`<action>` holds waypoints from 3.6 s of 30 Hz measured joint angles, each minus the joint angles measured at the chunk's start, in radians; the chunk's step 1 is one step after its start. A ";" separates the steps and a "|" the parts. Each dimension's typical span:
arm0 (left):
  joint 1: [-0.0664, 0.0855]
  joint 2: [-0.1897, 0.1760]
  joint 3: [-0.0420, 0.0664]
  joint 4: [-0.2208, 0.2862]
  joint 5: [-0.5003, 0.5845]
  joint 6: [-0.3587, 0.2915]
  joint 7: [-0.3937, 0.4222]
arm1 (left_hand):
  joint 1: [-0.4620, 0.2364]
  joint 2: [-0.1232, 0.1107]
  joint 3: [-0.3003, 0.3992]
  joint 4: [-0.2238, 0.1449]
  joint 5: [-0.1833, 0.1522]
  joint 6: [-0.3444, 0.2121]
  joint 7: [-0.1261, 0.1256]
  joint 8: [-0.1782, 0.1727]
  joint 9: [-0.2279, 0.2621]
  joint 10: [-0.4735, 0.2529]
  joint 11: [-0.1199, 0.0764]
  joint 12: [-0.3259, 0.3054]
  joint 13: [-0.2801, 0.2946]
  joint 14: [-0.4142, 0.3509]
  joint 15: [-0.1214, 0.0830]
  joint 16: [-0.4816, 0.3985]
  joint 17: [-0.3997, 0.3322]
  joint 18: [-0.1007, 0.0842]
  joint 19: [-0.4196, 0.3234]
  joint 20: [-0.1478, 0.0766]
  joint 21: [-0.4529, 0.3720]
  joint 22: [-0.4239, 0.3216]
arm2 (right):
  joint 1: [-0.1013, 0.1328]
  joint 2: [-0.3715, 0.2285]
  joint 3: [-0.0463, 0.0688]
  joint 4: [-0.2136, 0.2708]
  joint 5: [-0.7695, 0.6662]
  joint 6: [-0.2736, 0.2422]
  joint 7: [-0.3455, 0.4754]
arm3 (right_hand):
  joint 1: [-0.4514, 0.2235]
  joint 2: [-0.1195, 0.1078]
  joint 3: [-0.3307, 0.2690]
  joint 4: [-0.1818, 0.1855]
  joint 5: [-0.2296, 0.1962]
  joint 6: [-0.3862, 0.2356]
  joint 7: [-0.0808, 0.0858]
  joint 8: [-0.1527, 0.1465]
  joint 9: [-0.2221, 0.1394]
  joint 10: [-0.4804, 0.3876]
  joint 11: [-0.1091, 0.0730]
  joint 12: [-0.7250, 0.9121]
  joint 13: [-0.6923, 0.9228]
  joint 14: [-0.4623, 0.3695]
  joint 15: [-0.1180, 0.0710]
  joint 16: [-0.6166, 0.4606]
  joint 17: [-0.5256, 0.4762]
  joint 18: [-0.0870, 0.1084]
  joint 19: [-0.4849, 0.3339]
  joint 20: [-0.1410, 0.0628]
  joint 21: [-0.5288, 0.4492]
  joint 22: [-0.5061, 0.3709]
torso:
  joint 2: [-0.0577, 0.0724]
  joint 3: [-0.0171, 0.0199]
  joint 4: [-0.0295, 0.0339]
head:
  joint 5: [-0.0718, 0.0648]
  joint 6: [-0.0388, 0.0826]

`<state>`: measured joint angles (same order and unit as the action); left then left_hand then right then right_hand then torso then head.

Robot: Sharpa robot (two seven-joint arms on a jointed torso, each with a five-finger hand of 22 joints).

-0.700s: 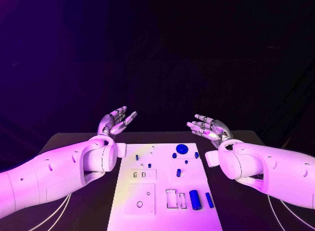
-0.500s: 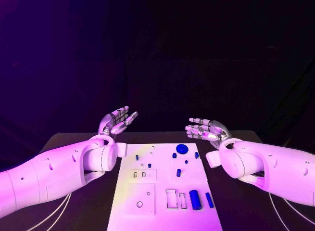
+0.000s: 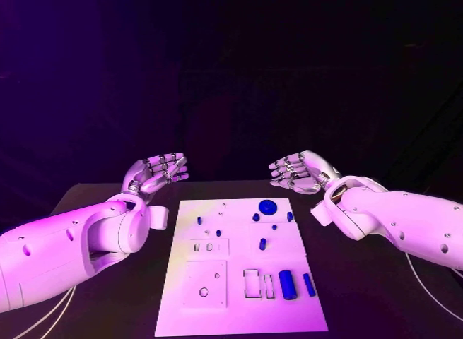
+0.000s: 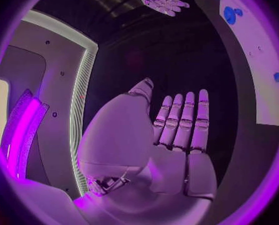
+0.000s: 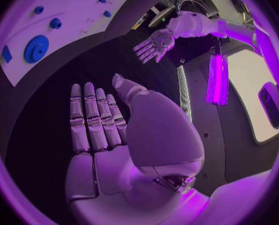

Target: Assemble the parts on the task board

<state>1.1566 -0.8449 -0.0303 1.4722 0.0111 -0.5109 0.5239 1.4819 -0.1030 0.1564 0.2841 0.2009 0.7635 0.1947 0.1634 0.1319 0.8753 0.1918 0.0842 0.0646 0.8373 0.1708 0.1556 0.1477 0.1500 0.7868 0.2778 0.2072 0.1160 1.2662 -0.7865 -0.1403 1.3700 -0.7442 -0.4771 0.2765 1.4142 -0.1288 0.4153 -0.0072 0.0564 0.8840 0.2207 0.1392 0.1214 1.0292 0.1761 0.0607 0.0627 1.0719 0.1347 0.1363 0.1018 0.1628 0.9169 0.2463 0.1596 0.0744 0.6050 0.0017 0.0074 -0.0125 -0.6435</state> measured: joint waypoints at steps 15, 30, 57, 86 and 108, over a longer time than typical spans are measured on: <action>0.014 -0.079 0.012 0.156 -0.076 0.078 -0.037 | 0.027 -0.046 0.103 -0.001 0.000 0.127 0.006 0.031 0.017 0.227 -0.044 0.000 0.014 0.266 -0.077 0.175 0.227 0.012 0.166 -0.079 0.253 0.138 | 0.041 0.023 0.002 -0.010 -0.450 0.088 -0.167 | -0.043 -0.064 0.043 -0.011 0.000 0.129 -0.058 0.031 0.031 0.189 -0.081 0.005 0.014 0.339 -0.112 0.298 0.246 0.015 0.288 -0.130 0.273 0.161 | 0.059 0.0047 0.0217 | -0.019 0.003; 0.015 -0.120 0.023 0.231 -0.142 0.128 -0.064 | -0.004 -0.120 0.249 -0.015 0.000 0.150 -0.009 0.042 0.051 0.308 -0.074 0.000 0.045 0.276 -0.115 0.620 0.614 0.012 0.058 -0.122 0.722 0.477 | 0.043 0.057 0.002 -0.002 -0.766 0.179 -0.327 | -0.086 -0.134 0.084 0.031 0.000 0.147 -0.081 0.025 0.116 0.159 -0.094 0.005 0.042 0.389 -0.137 1.209 1.077 -0.094 0.535 -0.160 1.167 1.156 | 0.117 0.0079 0.0478 | -0.043 0.006; 0.015 -0.124 0.024 0.225 -0.146 0.135 -0.072 | -0.009 -0.124 0.252 -0.018 0.000 0.150 -0.009 0.042 0.055 0.308 -0.074 -0.004 0.047 0.280 -0.119 0.637 0.622 0.011 0.055 -0.119 0.745 0.494 | 0.034 0.085 0.001 -0.007 -0.860 0.239 -0.396 | -0.082 -0.129 0.090 0.042 0.000 0.151 -0.087 0.031 0.137 0.166 -0.101 0.005 0.059 0.389 -0.137 1.235 1.093 -0.094 0.542 -0.160 1.221 1.232 | 0.143 0.0074 0.0539 | -0.046 0.005; 0.015 -0.128 0.024 0.222 -0.140 0.139 -0.074 | -0.008 -0.124 0.261 -0.021 0.000 0.150 -0.009 0.042 0.057 0.308 -0.074 -0.004 0.049 0.280 -0.119 0.650 0.627 0.011 0.047 -0.119 0.763 0.505 | 0.022 0.104 0.002 -0.021 -0.873 0.221 -0.412 | -0.074 -0.083 0.171 0.046 -0.002 0.209 -0.106 0.070 0.181 0.243 -0.120 0.003 0.076 0.393 -0.148 1.252 1.099 -0.110 0.546 -0.164 1.260 1.233 | 0.148 0.0087 0.0523 | -0.043 0.001; 0.017 -0.125 0.024 0.210 -0.128 0.139 -0.075 | -0.008 -0.124 0.263 -0.023 0.000 0.150 -0.009 0.042 0.057 0.308 -0.074 -0.004 0.050 0.280 -0.119 0.650 0.626 0.011 0.048 -0.119 0.763 0.507 | 0.033 0.252 0.007 -0.107 -0.871 0.019 -0.440 | -0.077 -0.079 0.182 0.034 0.000 0.217 -0.107 0.077 0.192 0.249 -0.126 -0.001 0.078 0.396 -0.151 1.259 1.101 -0.110 0.546 -0.164 1.268 1.233 | 0.152 0.0078 0.0553 | -0.041 0.015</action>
<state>1.1741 -0.9698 -0.0060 1.6822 -0.1164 -0.3715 0.4492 1.4735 -0.2267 0.4196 0.2607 0.2009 0.9135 0.1855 0.2058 0.1894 1.1832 0.1182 0.0806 0.1144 1.1169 0.0522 0.8055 0.7741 0.1613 0.8344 0.1592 0.9703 0.6225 1.2994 -0.5349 -0.1333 1.2625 -1.6155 -0.4577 -0.1631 1.3368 -0.2081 0.5976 0.0272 0.0566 1.1008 0.1137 0.2166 0.3133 1.2777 0.0503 0.0601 0.1411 1.4683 -0.0165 1.3952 1.2030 0.0533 1.4627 0.0825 1.4279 1.3075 0.7569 0.0095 0.0627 -0.0530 -0.6285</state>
